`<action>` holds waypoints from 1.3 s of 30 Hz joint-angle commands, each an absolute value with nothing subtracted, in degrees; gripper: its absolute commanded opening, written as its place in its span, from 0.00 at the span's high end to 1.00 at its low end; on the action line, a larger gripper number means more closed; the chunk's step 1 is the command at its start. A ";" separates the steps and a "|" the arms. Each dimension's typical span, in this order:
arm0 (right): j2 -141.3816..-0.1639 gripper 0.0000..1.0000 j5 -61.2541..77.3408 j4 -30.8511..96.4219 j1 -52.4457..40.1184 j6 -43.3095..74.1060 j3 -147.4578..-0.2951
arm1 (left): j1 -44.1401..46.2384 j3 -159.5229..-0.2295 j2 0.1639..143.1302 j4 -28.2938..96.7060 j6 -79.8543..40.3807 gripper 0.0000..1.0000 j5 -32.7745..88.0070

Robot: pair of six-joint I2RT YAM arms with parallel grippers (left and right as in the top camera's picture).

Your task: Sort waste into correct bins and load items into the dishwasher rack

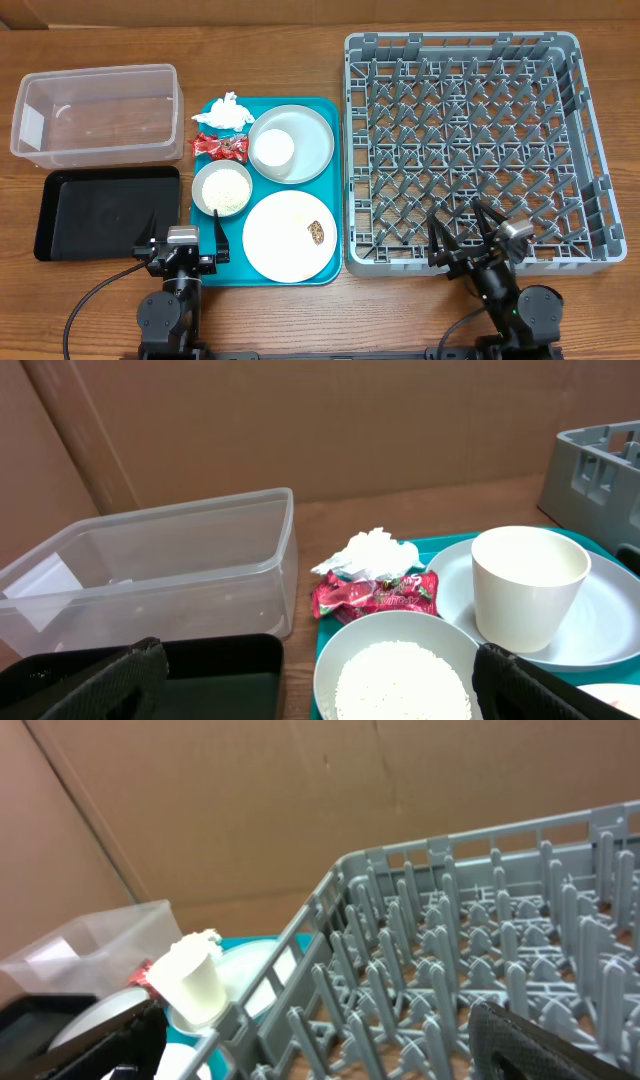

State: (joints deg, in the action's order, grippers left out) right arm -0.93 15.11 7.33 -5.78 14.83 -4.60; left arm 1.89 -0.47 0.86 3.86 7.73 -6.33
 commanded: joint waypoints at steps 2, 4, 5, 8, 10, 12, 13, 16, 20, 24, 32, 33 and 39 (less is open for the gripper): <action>-3.95 0.00 15.53 14.26 -6.26 18.02 -16.84 | 2.17 -0.27 0.69 3.55 8.60 0.00 -7.46; -7.40 0.00 15.51 19.62 -6.26 18.04 -21.82 | 2.17 -0.27 0.69 3.46 8.58 0.00 -7.44; -10.24 0.00 15.53 23.38 -6.26 18.11 -25.19 | 2.17 -0.27 0.69 3.46 8.58 0.00 -6.79; -21.89 0.00 15.59 35.64 -6.26 18.48 -36.97 | 2.17 -0.27 0.69 2.79 8.54 0.00 -0.25; -28.99 0.00 15.73 41.47 -6.26 18.26 -43.75 | 2.17 -0.32 0.69 -0.16 8.54 0.00 8.38; -34.76 0.00 16.56 45.43 -6.26 17.54 -49.39 | 2.17 -1.28 0.69 -1.93 6.74 0.00 16.16; -37.76 0.00 16.67 46.92 -6.26 17.61 -52.25 | 2.17 -2.57 0.69 -1.52 3.53 0.00 17.61; -43.86 0.00 20.91 47.35 -6.26 17.80 -56.97 | 2.17 -8.10 0.80 3.51 -3.55 0.00 16.27; -49.41 0.00 31.77 42.41 -6.26 16.25 -60.03 | 2.17 -19.22 3.77 14.72 -3.70 0.00 15.22; -54.37 0.00 32.01 40.84 -6.28 19.99 -62.74 | 2.17 -33.39 12.01 26.30 -4.14 0.00 14.79; -61.78 0.00 20.93 44.56 -9.78 22.76 -66.50 | 2.17 -64.75 40.47 49.65 -4.32 0.00 14.48; -61.91 0.00 19.22 45.30 -9.80 24.01 -66.52 | 2.17 -68.51 44.29 52.45 -4.32 0.00 14.50; -61.91 0.00 16.21 50.26 -9.19 33.04 -66.52 | 2.28 -83.37 61.89 62.08 -1.96 0.00 18.24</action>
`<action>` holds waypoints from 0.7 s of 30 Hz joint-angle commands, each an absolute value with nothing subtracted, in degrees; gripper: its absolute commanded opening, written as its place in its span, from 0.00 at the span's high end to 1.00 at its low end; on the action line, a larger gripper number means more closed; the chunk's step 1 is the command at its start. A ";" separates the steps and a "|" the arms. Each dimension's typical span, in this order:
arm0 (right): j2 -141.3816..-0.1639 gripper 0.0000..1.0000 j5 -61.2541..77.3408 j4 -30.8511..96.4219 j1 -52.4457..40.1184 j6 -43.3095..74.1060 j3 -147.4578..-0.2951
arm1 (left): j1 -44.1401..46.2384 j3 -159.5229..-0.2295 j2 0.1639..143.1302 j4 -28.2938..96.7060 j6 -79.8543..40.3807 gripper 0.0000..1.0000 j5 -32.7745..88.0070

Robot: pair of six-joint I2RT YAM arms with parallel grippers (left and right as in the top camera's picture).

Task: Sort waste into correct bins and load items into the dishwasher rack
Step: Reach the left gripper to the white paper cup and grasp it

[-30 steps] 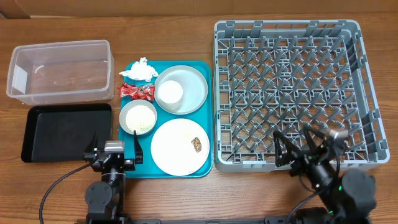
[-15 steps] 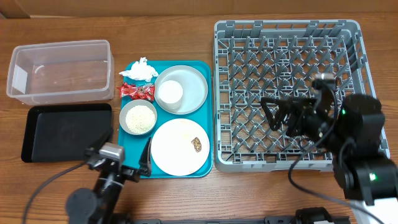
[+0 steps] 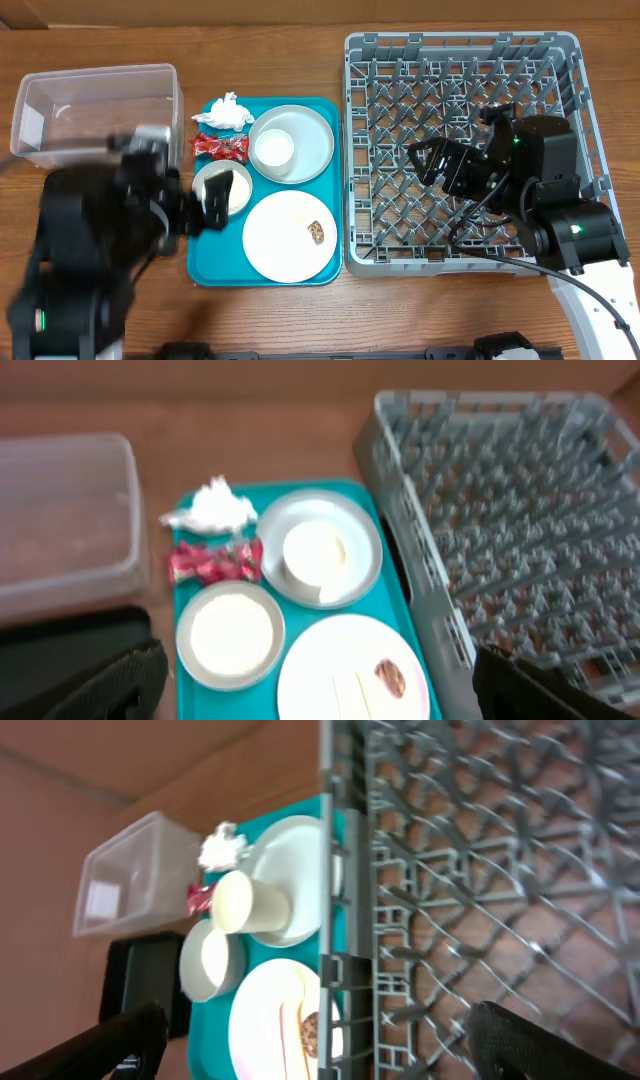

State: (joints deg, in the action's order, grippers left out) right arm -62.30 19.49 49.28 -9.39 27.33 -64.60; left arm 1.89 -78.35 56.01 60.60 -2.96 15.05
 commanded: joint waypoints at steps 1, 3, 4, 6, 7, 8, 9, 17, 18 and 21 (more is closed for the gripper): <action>-61.91 0.00 15.33 51.24 -9.19 33.01 -66.52 | 2.28 -84.38 64.14 62.26 -3.90 0.00 20.62; -61.91 0.00 12.05 52.97 -9.19 33.01 -66.52 | 2.28 -84.93 67.31 62.15 -5.61 0.00 23.99; -61.91 0.00 9.82 53.98 -9.19 32.99 -66.52 | 2.28 -84.90 69.01 61.36 -5.56 0.00 25.08; -61.91 0.00 7.49 55.11 -9.19 32.12 -66.52 | 2.28 -84.90 72.29 60.73 -5.58 0.00 24.93; -61.91 0.00 7.35 55.24 -9.19 31.11 -66.52 | 2.28 -84.93 74.19 60.69 -5.61 0.00 24.62; -61.91 0.00 7.33 54.98 -9.19 29.93 -66.52 | 2.28 -84.90 76.12 60.69 -5.56 0.00 24.40; -61.91 0.00 7.29 54.74 -9.19 28.42 -66.52 | 2.28 -84.90 77.80 60.73 -5.58 0.05 24.08; -61.91 0.00 6.46 55.05 -9.19 27.62 -66.50 | 4.16 -84.93 91.46 59.33 -7.81 0.21 19.66; -61.91 0.00 6.46 55.05 -9.19 27.62 -66.50 | 4.95 -84.93 92.97 58.72 -8.80 0.25 17.61; -61.91 0.00 6.46 55.07 -9.21 27.62 -66.50 | 7.66 -84.93 96.75 56.84 -11.44 0.27 12.78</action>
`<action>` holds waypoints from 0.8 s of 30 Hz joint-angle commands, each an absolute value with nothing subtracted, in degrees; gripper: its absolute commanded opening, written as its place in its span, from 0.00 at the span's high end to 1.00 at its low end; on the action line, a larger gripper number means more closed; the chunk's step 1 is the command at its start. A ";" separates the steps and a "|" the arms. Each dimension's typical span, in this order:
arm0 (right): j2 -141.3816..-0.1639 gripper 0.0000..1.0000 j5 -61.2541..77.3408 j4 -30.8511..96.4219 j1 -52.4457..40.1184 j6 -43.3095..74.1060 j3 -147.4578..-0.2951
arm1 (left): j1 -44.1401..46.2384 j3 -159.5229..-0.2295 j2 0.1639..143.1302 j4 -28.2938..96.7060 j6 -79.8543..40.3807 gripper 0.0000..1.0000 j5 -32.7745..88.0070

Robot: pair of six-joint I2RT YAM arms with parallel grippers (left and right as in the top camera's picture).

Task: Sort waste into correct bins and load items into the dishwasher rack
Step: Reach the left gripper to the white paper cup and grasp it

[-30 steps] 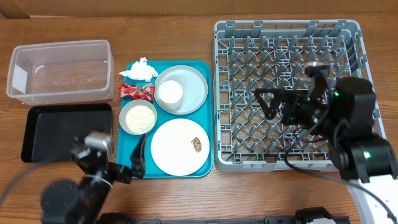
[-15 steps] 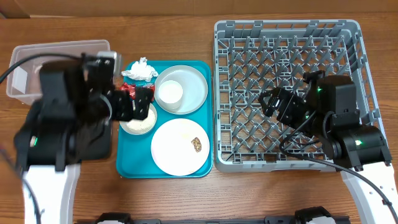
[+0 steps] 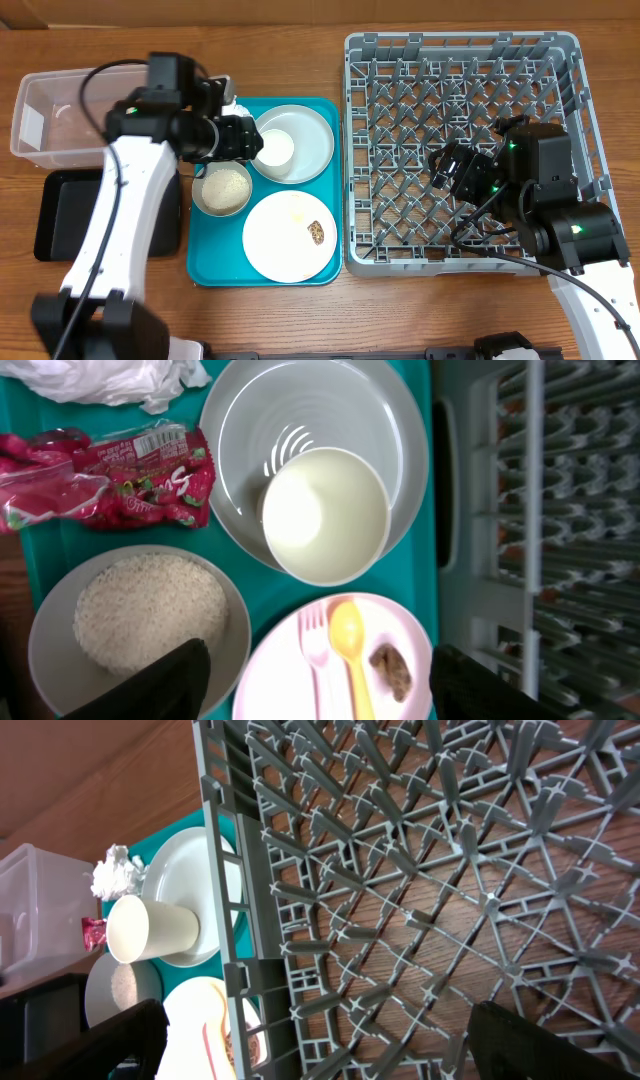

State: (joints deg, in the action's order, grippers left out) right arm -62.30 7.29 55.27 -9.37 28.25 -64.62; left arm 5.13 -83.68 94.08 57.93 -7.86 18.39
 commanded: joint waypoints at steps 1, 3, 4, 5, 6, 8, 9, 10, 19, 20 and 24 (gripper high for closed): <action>-61.91 0.00 6.46 55.13 -9.21 27.62 -66.50 | 8.64 -84.93 97.93 55.99 -12.01 0.25 11.79; -61.91 0.00 6.46 55.29 -9.21 27.62 -66.50 | 10.04 -84.93 99.79 54.61 -12.51 0.24 9.76; -61.91 0.00 6.46 55.48 -9.21 27.62 -66.50 | 10.66 -84.93 100.73 54.35 -13.08 0.24 7.90; -61.91 0.00 6.46 55.75 -9.21 27.62 -66.50 | 11.09 -84.93 101.67 54.35 -14.13 0.25 5.82; -61.91 0.00 6.46 55.99 -9.21 27.62 -66.50 | 11.38 -84.93 102.45 54.35 -15.00 0.27 4.36; -61.91 0.00 6.44 56.84 -9.21 27.62 -66.50 | 11.68 -84.90 104.38 54.06 -15.86 0.30 2.59; -61.91 0.00 6.44 57.21 -9.21 27.62 -66.50 | 11.66 -84.90 105.19 53.93 -16.53 0.34 2.15; -61.91 0.00 6.46 57.60 -9.21 27.62 -66.46 | 11.60 -84.90 106.02 53.65 -17.98 0.39 1.89; -61.91 0.00 6.44 60.93 -9.21 27.62 -66.39 | 11.18 -84.90 109.45 48.14 -21.43 0.69 5.58; -61.91 0.00 6.44 60.93 -9.21 27.62 -66.39 | 11.18 -84.90 109.43 47.86 -21.45 0.75 5.58; -61.91 0.00 6.44 60.97 -9.21 27.62 -66.39 | 11.18 -84.93 109.43 47.94 -21.43 0.96 5.87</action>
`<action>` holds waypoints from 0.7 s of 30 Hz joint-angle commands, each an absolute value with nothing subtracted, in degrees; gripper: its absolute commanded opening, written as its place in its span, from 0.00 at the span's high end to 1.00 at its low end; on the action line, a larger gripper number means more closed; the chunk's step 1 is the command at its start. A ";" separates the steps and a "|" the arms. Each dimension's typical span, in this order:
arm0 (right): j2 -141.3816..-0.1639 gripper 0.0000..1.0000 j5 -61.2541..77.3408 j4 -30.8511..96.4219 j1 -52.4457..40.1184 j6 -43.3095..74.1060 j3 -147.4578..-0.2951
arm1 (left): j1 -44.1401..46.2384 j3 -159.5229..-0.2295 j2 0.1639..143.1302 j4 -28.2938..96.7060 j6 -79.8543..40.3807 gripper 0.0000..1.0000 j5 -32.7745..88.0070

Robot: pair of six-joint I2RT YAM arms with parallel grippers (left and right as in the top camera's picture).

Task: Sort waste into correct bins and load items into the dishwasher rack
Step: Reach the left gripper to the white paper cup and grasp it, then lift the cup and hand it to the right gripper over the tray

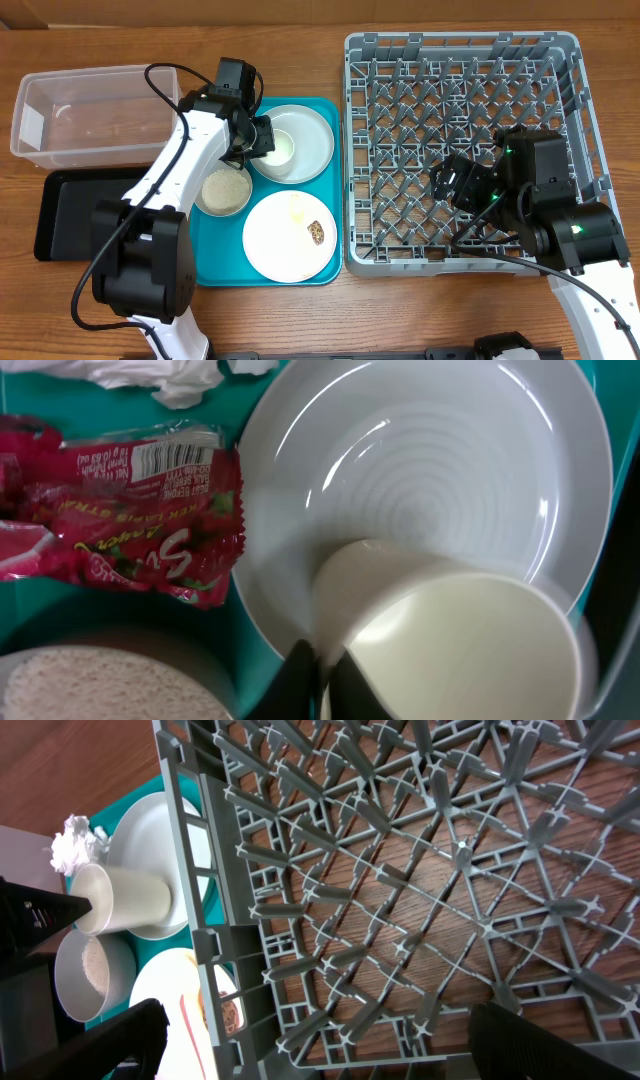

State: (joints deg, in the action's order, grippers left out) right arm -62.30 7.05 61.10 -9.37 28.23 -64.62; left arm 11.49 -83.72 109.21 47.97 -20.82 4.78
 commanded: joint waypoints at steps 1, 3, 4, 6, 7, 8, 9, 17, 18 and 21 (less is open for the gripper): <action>-61.91 0.00 6.42 60.95 -9.21 27.62 -66.39 | 11.18 -84.93 109.38 48.07 -21.43 0.96 6.17; -61.82 0.00 5.98 60.73 -9.21 27.59 -66.41 | 11.16 -85.14 109.21 49.08 -21.41 0.96 7.01; -61.67 0.00 5.43 60.75 -9.21 27.57 -66.48 | 10.90 -85.56 108.99 50.13 -21.43 0.96 7.25; -60.18 0.00 4.32 60.49 -9.21 27.31 -66.52 | 9.78 -88.44 107.61 54.63 -21.21 0.96 8.40; -59.55 0.00 4.36 60.20 -9.21 27.16 -66.52 | 9.23 -90.11 106.83 56.45 -20.34 0.96 9.63; -58.83 0.00 4.38 59.83 -9.21 27.16 -66.52 | 8.80 -91.55 106.02 57.84 -19.33 0.96 11.00; -57.80 0.00 4.73 59.35 -9.21 26.94 -66.52 | 8.23 -93.27 104.92 59.42 -18.09 0.96 12.78; -50.74 0.00 28.64 53.30 -9.21 10.17 -66.52 | 2.04 -102.65 93.19 65.58 -10.81 0.96 36.38; -50.52 0.00 33.17 52.42 -9.21 7.92 -66.52 | 1.48 -102.65 92.12 65.56 -10.61 0.96 40.01; -50.48 0.00 40.40 49.60 -9.21 6.83 -66.50 | 0.32 -102.65 89.34 65.58 -10.22 0.96 49.25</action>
State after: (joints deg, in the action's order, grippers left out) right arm -50.68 26.22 51.46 -9.37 13.34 -64.90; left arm 1.10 -101.73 92.20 65.19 -13.04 31.97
